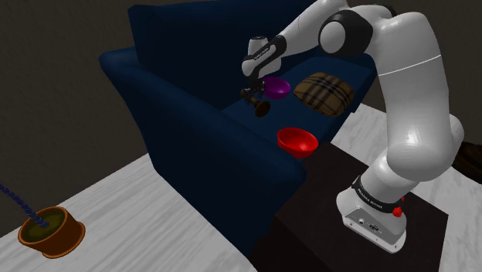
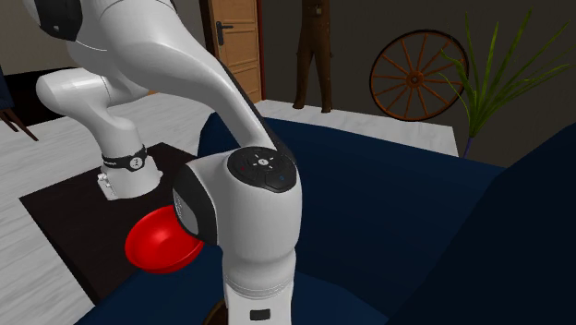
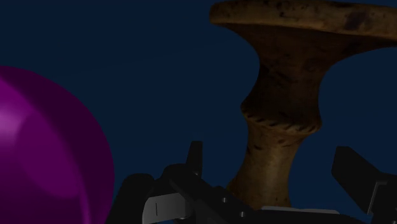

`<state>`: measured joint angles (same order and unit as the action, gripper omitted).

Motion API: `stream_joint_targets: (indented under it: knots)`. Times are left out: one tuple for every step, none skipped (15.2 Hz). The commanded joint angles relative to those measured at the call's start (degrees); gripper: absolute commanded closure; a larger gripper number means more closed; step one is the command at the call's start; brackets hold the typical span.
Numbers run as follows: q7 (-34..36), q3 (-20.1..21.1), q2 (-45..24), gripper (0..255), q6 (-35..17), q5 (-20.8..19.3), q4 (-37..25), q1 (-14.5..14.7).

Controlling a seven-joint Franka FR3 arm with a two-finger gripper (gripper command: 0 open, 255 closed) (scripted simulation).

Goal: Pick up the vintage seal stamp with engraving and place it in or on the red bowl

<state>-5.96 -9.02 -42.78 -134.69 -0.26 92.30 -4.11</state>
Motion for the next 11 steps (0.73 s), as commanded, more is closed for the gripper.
stream_joint_targets:
  knots:
    - [0.01,0.0,-0.01,0,-0.02,0.0,0.0,0.0]
    - [0.0,0.0,0.0,0,-0.01,0.0,0.0,0.0]
    - [0.0,0.0,0.0,255,-0.01,0.0,0.0,0.0]
    - [0.0,0.0,0.0,255,-0.01,0.0,0.0,0.0]
    - [0.0,0.0,0.0,255,-0.01,0.0,0.0,0.0]
    - [0.0,0.0,-0.01,255,-0.01,0.0,0.0,0.0]
    - [0.0,0.0,-0.01,255,-0.01,0.0,0.0,0.0]
    - [0.0,0.0,0.0,255,-0.01,0.0,0.0,0.0]
    - [0.0,0.0,0.0,255,0.0,0.0,0.0,0.0]
    - [0.0,0.0,0.0,255,-0.01,0.0,0.01,0.0]
    - [0.0,0.0,-0.01,255,-0.01,0.0,0.0,0.0]
